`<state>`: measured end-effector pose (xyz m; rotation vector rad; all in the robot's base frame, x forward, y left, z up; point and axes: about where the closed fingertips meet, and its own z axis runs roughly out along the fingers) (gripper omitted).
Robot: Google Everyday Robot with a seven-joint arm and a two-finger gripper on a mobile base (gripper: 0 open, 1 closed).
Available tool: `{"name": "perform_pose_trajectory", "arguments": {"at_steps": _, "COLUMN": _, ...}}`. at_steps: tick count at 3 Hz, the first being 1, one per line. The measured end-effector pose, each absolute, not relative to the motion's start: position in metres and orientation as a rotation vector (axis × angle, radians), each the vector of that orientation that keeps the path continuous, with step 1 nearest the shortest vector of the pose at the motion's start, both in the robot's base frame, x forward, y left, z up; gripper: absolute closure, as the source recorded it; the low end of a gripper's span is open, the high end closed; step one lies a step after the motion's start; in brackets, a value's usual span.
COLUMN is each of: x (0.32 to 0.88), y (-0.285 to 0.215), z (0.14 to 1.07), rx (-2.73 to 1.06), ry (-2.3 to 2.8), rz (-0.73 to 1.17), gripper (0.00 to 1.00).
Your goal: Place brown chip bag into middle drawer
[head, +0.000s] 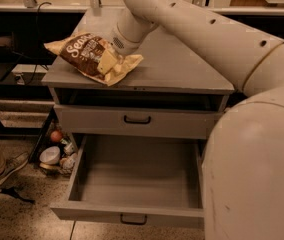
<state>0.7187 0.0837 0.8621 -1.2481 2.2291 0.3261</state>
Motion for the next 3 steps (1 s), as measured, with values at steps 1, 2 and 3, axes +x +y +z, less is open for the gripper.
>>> {"name": "perform_pose_trajectory", "arguments": {"at_steps": 1, "x": 0.699, "y": 0.077, "z": 0.874, "rx": -1.205, "ry": 2.184, "rz": 0.407, "gripper": 0.93}}
{"name": "perform_pose_trajectory", "arguments": {"at_steps": 2, "x": 0.673, "y": 0.053, "z": 0.887, "rx": -1.144, "ry": 2.167, "rz": 0.443, "gripper": 1.0}}
{"name": "perform_pose_trajectory", "arguments": {"at_steps": 3, "x": 0.628, "y": 0.012, "z": 0.92, "rx": -1.064, "ry": 2.127, "rz": 0.409, "gripper": 1.0}}
